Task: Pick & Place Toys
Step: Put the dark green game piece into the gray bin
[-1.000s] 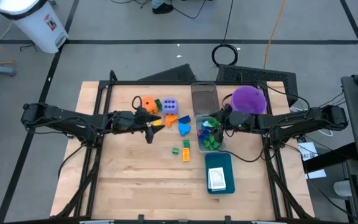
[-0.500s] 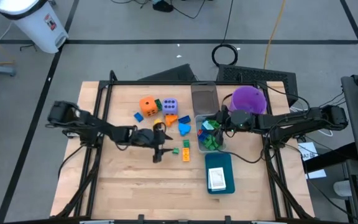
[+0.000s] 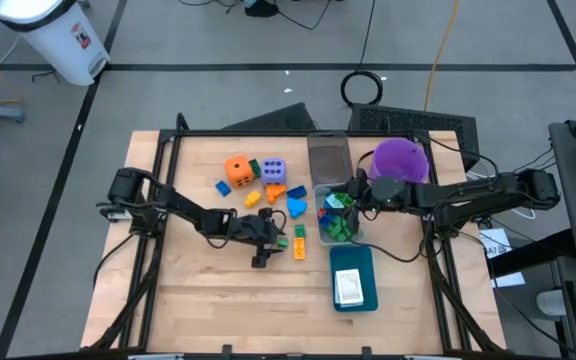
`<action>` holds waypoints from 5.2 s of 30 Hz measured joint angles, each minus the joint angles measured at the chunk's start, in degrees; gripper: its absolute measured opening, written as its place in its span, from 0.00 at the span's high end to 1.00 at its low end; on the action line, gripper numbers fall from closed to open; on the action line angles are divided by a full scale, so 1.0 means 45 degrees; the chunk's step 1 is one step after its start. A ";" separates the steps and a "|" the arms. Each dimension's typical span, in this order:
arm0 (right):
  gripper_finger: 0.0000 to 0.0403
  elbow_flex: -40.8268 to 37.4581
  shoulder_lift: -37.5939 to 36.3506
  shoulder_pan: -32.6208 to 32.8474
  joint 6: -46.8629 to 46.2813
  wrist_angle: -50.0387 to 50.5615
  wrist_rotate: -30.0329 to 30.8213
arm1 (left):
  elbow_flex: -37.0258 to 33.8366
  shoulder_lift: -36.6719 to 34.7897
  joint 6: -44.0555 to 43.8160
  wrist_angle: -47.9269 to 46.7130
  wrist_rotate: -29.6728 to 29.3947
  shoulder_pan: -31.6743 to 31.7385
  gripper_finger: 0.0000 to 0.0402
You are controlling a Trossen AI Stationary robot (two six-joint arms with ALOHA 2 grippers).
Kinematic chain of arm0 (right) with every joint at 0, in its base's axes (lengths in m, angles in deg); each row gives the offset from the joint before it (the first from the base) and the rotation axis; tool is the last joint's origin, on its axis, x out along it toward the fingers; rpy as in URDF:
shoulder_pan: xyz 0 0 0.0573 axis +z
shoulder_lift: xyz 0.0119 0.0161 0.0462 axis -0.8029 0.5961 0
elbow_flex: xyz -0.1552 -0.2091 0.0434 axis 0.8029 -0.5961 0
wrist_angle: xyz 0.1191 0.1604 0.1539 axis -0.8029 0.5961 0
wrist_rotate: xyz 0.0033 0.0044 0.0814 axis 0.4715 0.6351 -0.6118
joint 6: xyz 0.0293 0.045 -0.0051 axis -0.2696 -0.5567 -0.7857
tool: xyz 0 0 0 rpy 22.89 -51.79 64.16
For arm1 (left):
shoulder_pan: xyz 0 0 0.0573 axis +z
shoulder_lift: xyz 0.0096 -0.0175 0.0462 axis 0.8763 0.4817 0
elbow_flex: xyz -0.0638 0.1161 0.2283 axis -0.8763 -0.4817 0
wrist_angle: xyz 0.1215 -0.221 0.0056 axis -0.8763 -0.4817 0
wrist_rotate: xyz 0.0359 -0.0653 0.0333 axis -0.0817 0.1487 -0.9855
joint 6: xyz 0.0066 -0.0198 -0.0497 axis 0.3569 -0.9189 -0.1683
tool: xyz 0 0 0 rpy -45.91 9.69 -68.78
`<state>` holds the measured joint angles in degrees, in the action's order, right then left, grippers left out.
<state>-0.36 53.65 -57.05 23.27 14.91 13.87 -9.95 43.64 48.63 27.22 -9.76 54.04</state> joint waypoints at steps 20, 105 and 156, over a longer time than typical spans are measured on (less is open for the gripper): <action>0.31 0.0000 0.0005 0.0000 0.0000 -0.0325 -0.0030 | 0.0063 -0.2065 -0.0812 0.0078 0.0114 0.0370 0.75; 0.68 0.2380 0.8359 0.4245 1.2956 -1.1402 0.3700 | 0.0068 -0.4004 -0.4483 0.4183 -0.0510 -0.0284 0.45; 0.52 0.1603 0.2188 0.0306 -0.0367 0.2275 0.2668 | 0.0075 -0.4006 -0.2681 0.3734 -0.1429 -0.0615 0.43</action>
<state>6.86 63.50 -55.67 21.62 25.15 25.88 -9.61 25.61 36.57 44.02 -16.19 51.28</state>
